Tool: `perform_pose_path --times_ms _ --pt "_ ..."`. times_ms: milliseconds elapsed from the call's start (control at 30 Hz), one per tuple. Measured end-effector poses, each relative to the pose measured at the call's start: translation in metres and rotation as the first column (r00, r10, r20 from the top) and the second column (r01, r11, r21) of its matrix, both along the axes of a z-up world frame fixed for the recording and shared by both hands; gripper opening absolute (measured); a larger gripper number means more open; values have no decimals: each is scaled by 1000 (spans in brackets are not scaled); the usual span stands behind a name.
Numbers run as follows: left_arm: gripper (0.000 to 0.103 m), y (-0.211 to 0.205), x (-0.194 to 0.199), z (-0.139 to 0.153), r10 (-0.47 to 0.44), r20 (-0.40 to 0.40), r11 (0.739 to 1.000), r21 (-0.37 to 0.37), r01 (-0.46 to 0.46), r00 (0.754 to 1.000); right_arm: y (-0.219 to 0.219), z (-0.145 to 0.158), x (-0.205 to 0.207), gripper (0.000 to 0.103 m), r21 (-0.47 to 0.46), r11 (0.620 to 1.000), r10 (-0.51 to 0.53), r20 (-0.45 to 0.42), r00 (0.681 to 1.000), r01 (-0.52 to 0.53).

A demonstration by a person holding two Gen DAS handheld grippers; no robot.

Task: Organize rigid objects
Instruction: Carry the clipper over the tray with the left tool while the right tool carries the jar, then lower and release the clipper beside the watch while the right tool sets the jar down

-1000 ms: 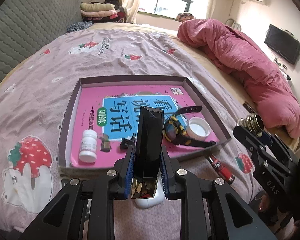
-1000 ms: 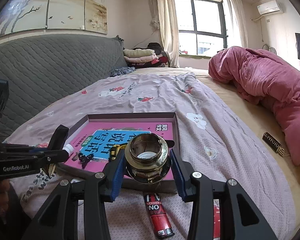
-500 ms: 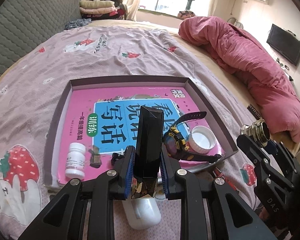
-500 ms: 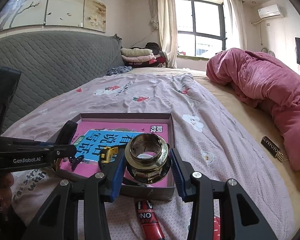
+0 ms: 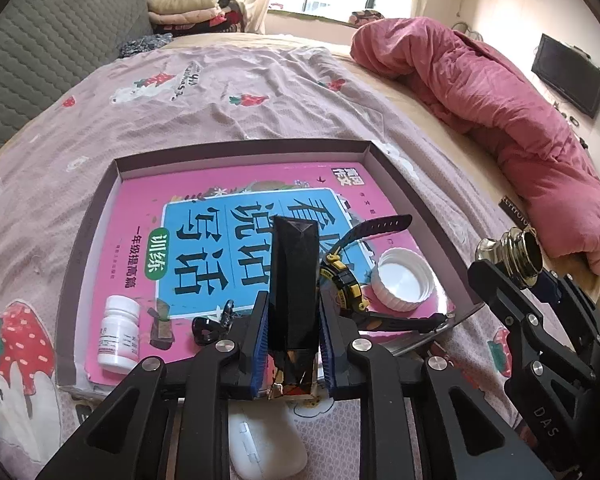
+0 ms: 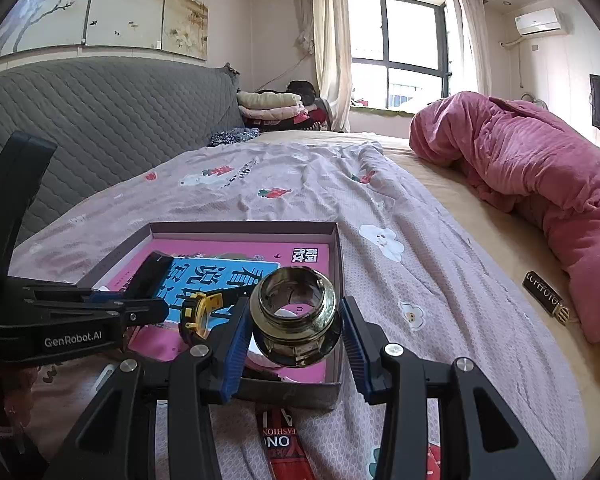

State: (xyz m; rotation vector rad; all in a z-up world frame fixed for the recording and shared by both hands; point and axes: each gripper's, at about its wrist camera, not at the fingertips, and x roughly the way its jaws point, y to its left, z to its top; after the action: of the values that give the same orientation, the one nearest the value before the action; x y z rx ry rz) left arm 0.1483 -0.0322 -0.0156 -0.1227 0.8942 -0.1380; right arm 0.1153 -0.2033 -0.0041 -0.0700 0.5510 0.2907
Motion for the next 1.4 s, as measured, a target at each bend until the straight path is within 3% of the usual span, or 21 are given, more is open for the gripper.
perform_pose_path --times_ms 1400 --pt "22 -2 2 -24 -10 -57 1000 -11 9 998 8 -29 23 44 3 999 41 -123 992 -41"
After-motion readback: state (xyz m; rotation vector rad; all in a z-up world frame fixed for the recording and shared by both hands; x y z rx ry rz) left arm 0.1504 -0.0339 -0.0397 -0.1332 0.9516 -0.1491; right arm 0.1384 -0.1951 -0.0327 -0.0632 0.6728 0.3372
